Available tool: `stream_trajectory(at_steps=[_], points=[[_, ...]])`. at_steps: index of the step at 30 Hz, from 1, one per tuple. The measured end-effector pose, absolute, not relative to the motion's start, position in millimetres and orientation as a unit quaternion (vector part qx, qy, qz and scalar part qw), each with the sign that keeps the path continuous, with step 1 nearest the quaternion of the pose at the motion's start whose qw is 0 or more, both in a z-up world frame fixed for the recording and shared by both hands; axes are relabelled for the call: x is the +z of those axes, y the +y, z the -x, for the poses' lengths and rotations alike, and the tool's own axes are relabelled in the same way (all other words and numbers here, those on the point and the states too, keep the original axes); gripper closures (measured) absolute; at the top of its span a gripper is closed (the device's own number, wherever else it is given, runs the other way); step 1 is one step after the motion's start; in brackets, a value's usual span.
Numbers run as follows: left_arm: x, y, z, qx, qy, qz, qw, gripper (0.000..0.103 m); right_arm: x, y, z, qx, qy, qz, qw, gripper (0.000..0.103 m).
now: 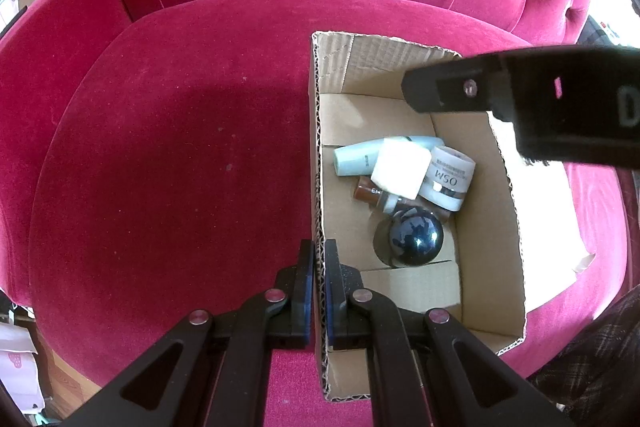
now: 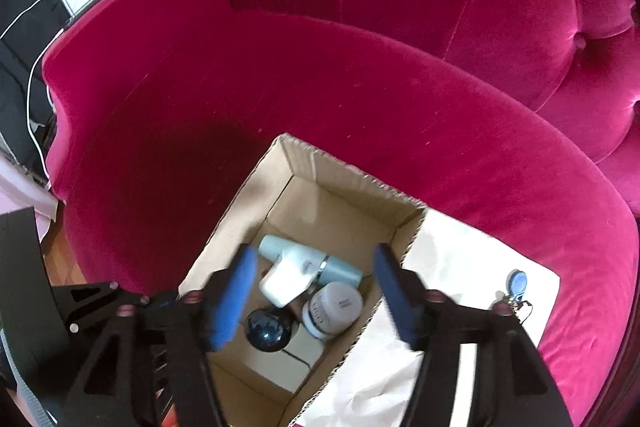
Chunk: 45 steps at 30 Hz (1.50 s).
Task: Organize rigid objects
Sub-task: 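Lift the white plug with the right tool and release it into the box, then move the right tool back over the paper to the keyring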
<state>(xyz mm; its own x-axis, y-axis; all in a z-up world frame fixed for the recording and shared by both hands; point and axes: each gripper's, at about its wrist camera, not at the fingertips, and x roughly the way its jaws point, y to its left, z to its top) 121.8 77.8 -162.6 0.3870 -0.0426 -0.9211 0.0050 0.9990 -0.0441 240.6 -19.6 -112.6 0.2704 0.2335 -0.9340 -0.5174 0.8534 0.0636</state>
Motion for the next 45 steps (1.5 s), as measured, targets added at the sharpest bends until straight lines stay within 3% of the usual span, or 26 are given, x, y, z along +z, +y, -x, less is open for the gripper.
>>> stream_trajectory(at_steps=[1,4,45], points=[[-162.4,77.3,-121.6,-0.015,0.552,0.018,0.833,0.099,-111.9,-20.5,-241.4,0.234,0.552,0.130,0.790,0.013],[-162.5,75.8,-121.1,-0.015,0.553,0.019,0.833,0.099,-112.5,-24.5,-243.7,0.217,0.549,0.137,0.796,0.000],[-160.9,82.3,-123.5,-0.016,0.554,0.017,0.832,0.099,-101.4,-118.0,-250.5,0.128,0.545,0.124,0.819,0.000]])
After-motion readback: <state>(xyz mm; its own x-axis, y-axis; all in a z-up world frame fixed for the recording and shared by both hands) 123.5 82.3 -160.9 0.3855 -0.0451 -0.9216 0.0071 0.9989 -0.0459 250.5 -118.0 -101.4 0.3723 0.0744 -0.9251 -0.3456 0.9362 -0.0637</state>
